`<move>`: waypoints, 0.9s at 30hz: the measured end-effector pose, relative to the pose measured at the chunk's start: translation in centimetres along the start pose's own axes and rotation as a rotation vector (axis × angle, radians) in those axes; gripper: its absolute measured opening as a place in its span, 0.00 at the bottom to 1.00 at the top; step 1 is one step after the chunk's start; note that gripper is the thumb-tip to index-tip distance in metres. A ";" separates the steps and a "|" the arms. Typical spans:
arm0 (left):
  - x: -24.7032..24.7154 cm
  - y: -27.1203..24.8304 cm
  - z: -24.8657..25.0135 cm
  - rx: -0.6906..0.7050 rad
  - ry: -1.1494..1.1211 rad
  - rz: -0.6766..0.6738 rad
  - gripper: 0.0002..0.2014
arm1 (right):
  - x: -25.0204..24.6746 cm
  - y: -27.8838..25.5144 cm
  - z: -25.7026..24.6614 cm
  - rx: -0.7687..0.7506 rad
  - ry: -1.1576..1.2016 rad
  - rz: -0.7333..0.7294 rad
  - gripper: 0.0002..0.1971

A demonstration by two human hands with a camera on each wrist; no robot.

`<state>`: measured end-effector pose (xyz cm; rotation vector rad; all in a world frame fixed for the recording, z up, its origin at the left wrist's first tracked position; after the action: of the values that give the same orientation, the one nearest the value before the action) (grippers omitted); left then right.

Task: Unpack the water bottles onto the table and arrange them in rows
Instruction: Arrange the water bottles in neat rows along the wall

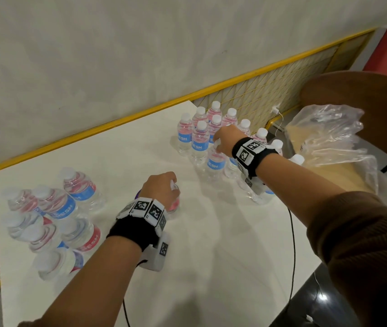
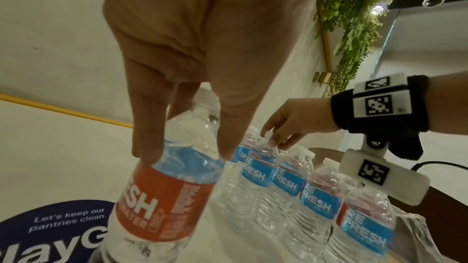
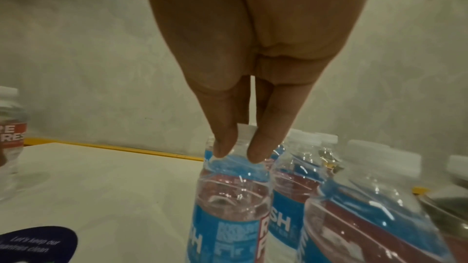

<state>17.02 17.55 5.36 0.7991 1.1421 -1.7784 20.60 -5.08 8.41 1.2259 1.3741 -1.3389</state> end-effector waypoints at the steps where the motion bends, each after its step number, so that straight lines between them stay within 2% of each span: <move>1: -0.1 0.0 0.0 0.003 -0.002 -0.002 0.15 | -0.1 0.3 -0.1 0.005 -0.009 -0.001 0.18; 8: -0.1 0.3 -0.3 -0.002 -0.019 -0.002 0.15 | -0.5 1.8 -0.3 0.035 -0.039 -0.013 0.16; 27: -0.1 0.5 -0.1 0.014 0.000 -0.006 0.15 | -0.3 2.7 0.1 0.022 0.003 0.042 0.19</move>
<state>17.52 17.53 5.20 0.8051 1.1347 -1.7924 23.28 -5.37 8.24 1.2652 1.3321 -1.3268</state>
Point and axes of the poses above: each hand's wrist, its own y-axis towards the middle knuckle, its own x-axis out of the palm, z = x × y, the point moved 3 cm from there along y, towards the middle knuckle, and after that the axes turned 10 degrees about -x, right-handed, at the moved point
